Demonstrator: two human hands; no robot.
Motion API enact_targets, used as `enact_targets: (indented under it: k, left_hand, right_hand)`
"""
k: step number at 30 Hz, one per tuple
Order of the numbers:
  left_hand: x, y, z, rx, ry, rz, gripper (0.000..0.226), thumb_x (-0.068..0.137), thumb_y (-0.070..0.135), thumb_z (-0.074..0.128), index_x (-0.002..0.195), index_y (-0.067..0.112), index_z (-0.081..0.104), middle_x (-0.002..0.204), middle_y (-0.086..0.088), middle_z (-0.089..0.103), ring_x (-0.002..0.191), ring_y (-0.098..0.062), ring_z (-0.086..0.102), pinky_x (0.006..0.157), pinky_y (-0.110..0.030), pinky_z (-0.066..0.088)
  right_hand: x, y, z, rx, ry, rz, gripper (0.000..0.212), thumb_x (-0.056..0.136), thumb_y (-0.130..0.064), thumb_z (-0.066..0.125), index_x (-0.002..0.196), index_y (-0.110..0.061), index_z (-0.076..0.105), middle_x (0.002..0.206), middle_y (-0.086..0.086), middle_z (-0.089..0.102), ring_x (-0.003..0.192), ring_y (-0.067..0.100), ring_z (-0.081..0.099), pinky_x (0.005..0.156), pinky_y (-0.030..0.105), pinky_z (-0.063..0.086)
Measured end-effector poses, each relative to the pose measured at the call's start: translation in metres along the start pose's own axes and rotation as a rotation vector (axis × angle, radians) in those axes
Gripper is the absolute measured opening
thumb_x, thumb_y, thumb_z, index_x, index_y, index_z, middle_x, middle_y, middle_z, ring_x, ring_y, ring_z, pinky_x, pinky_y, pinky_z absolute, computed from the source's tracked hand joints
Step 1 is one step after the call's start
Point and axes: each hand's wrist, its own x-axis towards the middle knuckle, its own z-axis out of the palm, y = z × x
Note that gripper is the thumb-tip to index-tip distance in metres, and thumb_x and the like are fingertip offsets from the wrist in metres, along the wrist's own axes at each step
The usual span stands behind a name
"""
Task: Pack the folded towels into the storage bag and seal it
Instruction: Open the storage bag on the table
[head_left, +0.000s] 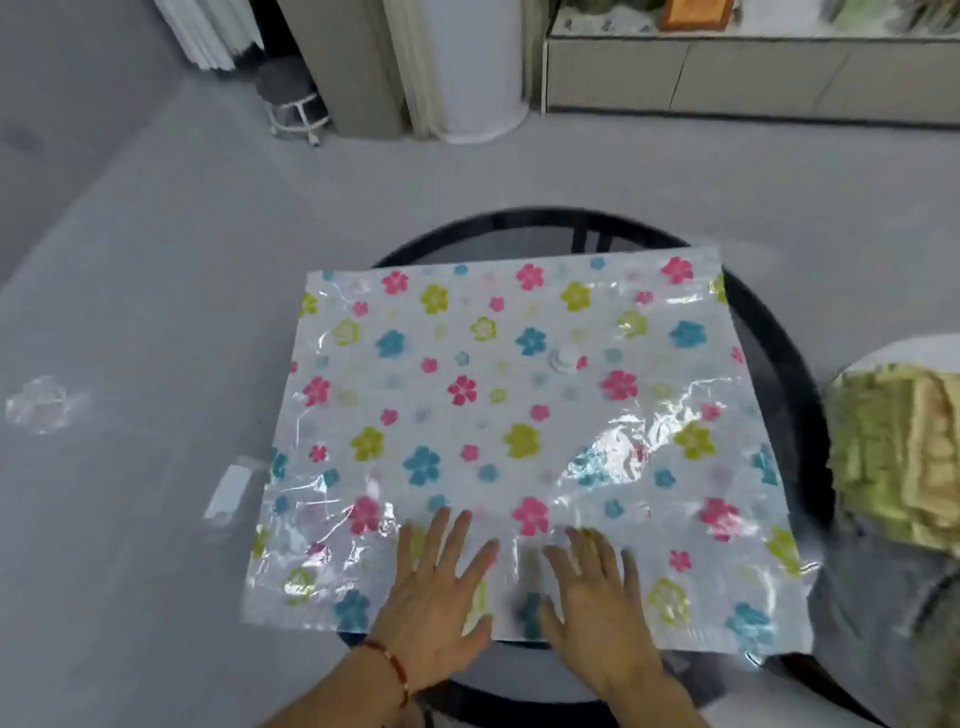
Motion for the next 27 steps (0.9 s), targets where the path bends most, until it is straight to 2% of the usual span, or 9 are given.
enact_targets:
  k: [2, 3, 5, 8, 12, 16, 19, 22, 27]
  left_hand:
    - [0.021, -0.012, 0.029, 0.117, 0.070, 0.195, 0.080, 0.087, 0.059, 0.044, 0.156, 0.030, 0.016, 0.165, -0.012, 0.008, 0.151, -0.035, -0.008, 0.114, -0.066, 0.004]
    - [0.029, -0.020, 0.044, 0.157, 0.082, 0.258, 0.081, 0.089, 0.061, 0.044, 0.157, 0.028, 0.014, 0.165, -0.012, 0.005, 0.151, -0.036, -0.007, 0.114, -0.068, 0.005]
    - [0.041, -0.032, 0.067, 0.181, 0.151, 0.342, 0.084, 0.089, 0.065, 0.042, 0.157, 0.026, 0.012, 0.165, -0.013, 0.001, 0.151, -0.038, -0.004, 0.113, -0.070, 0.007]
    - [0.042, -0.036, 0.092, 0.134, 0.292, 0.393, 0.089, 0.084, 0.067, 0.048, 0.156, 0.024, 0.019, 0.165, -0.013, 0.008, 0.151, -0.038, 0.004, 0.112, -0.071, 0.010]
    - [0.037, -0.042, 0.094, 0.085, 0.383, 0.514, 0.079, 0.080, 0.064, 0.056, 0.147, 0.026, 0.042, 0.157, -0.009, 0.031, 0.148, -0.035, 0.020, 0.112, -0.069, 0.012]
    - [0.035, -0.046, 0.097, 0.049, 0.494, 0.592, 0.053, 0.084, 0.053, 0.062, 0.126, 0.021, 0.063, 0.136, -0.008, 0.053, 0.130, -0.032, 0.044, 0.108, -0.059, 0.028]
    - [0.033, -0.045, 0.103, 0.017, 0.557, 0.642, 0.040, 0.088, 0.046, 0.062, 0.116, 0.017, 0.069, 0.127, -0.007, 0.061, 0.119, -0.030, 0.054, 0.101, -0.050, 0.037]
    - [0.031, -0.043, 0.102, -0.016, 0.605, 0.670, 0.031, 0.092, 0.039, 0.062, 0.111, 0.016, 0.072, 0.120, -0.007, 0.066, 0.111, -0.029, 0.060, 0.095, -0.046, 0.044]
    - [0.015, -0.032, 0.092, 0.015, 0.602, 0.666, 0.030, 0.096, 0.034, 0.054, 0.106, 0.012, 0.073, 0.109, -0.008, 0.070, 0.097, -0.029, 0.065, 0.088, -0.037, 0.049]
  right_hand:
    - [0.015, 0.008, 0.028, -0.022, 0.120, -0.027, 0.065, 0.090, -0.049, 0.051, 0.146, -0.017, 0.058, 0.158, 0.018, 0.047, 0.146, 0.046, 0.041, 0.116, 0.071, 0.030]
    - [0.022, 0.011, 0.043, -0.033, 0.164, -0.060, 0.067, 0.089, -0.048, 0.051, 0.146, -0.012, 0.059, 0.156, 0.021, 0.048, 0.145, 0.049, 0.042, 0.114, 0.073, 0.030]
    - [0.033, 0.015, 0.068, -0.106, 0.281, -0.114, 0.071, 0.093, -0.048, 0.050, 0.151, -0.008, 0.051, 0.160, 0.026, 0.041, 0.149, 0.051, 0.033, 0.116, 0.076, 0.022]
    - [0.038, 0.022, 0.099, -0.109, 0.465, -0.151, 0.078, 0.094, -0.057, 0.044, 0.155, -0.008, 0.044, 0.164, 0.026, 0.034, 0.153, 0.050, 0.023, 0.118, 0.075, 0.015]
    - [0.038, 0.029, 0.110, -0.057, 0.550, -0.269, 0.075, 0.087, -0.059, 0.052, 0.147, -0.014, 0.053, 0.160, 0.020, 0.042, 0.151, 0.048, 0.028, 0.118, 0.075, 0.016]
    - [0.029, 0.054, 0.104, -0.106, 0.498, -0.483, 0.066, 0.089, -0.063, 0.056, 0.144, -0.027, 0.060, 0.157, 0.009, 0.050, 0.151, 0.038, 0.036, 0.120, 0.068, 0.025]
    - [0.016, 0.064, 0.089, -0.103, 0.447, -0.516, 0.054, 0.090, -0.059, 0.068, 0.135, -0.028, 0.070, 0.146, 0.005, 0.063, 0.139, 0.032, 0.054, 0.113, 0.053, 0.043]
    - [0.007, 0.047, 0.075, -0.073, 0.369, -0.390, 0.042, 0.091, -0.047, 0.074, 0.127, -0.024, 0.076, 0.140, 0.001, 0.066, 0.131, 0.024, 0.058, 0.105, 0.039, 0.048]
    - [-0.004, 0.024, 0.073, 0.015, 0.315, -0.215, 0.039, 0.098, -0.035, 0.067, 0.133, -0.019, 0.072, 0.147, 0.000, 0.061, 0.133, 0.023, 0.055, 0.110, 0.035, 0.043]
